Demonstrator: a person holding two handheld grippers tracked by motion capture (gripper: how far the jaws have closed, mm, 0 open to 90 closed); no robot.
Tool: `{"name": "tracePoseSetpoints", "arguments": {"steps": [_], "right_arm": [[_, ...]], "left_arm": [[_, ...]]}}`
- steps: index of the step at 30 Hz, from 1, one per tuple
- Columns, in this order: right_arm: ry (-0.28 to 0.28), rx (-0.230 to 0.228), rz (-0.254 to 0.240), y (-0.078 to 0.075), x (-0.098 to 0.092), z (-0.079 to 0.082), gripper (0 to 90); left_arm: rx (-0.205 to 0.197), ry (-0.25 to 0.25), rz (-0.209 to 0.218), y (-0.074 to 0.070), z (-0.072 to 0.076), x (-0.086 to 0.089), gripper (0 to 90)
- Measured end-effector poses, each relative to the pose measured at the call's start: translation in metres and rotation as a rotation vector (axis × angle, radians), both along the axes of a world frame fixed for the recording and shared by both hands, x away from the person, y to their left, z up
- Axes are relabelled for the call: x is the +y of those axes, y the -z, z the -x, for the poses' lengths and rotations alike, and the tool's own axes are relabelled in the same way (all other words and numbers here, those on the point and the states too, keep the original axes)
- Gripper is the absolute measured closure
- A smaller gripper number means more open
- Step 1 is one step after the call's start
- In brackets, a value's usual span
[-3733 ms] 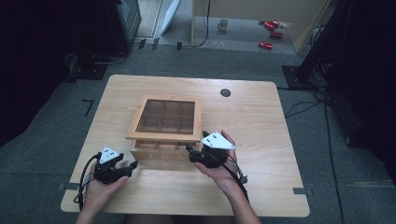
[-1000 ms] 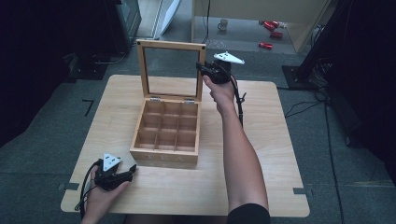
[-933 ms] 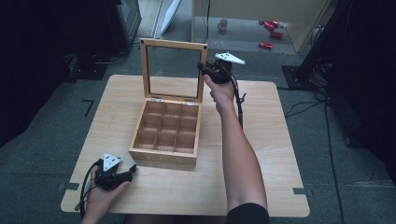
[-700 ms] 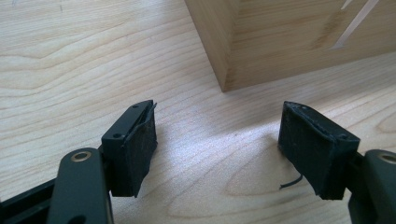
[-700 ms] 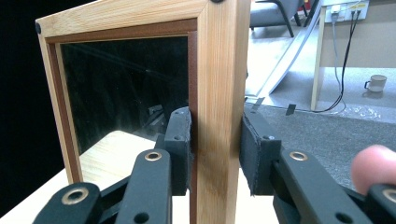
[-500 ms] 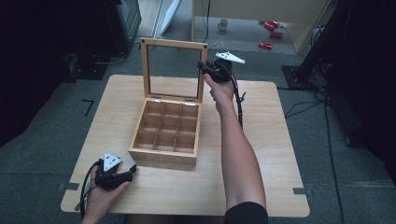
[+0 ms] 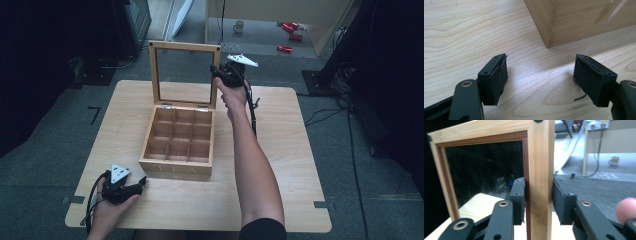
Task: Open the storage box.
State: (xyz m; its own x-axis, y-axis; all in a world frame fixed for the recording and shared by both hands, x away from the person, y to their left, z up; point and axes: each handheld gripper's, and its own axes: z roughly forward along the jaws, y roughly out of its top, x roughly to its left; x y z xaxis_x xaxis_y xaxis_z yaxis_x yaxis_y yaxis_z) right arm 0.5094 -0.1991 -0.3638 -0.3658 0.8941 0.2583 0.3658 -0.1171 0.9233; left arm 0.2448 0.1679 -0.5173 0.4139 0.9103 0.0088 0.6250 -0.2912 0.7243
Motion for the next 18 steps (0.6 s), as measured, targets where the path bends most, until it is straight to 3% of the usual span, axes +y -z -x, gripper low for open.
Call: {"name": "tracePoseSetpoints", "arguments": {"steps": [2,3,4,8,9,10,15,18], "right_arm": [[0.004,0.026,0.005,-0.002,0.002,0.002,51.7],[0.004,0.026,0.005,-0.002,0.002,0.002,51.7],[0.003,0.056,0.031,-0.003,0.005,0.005,40.7],[0.009,0.090,0.110,-0.005,0.011,0.014,22.7],[0.009,0.090,0.110,-0.005,0.011,0.014,22.7],[0.009,0.102,0.137,-0.007,0.012,0.022,15.5],[-0.002,0.107,0.156,-0.009,0.009,0.041,9.1],[-0.015,0.115,0.138,-0.010,0.003,0.053,5.2]], "left_arm": [[0.001,-0.001,0.000,0.000,0.000,0.000,27.6],[0.001,-0.001,0.000,0.000,0.000,0.000,27.2],[0.002,0.001,-0.003,0.000,0.000,-0.001,26.4],[0.008,0.004,-0.007,0.000,0.000,-0.001,22.5],[0.008,0.004,-0.007,0.000,0.000,-0.001,21.5],[0.011,0.008,-0.007,0.000,0.000,-0.001,19.7],[0.023,0.003,-0.016,0.001,0.000,-0.002,13.7],[0.027,-0.002,-0.015,0.001,0.000,-0.003,10.3]]}}
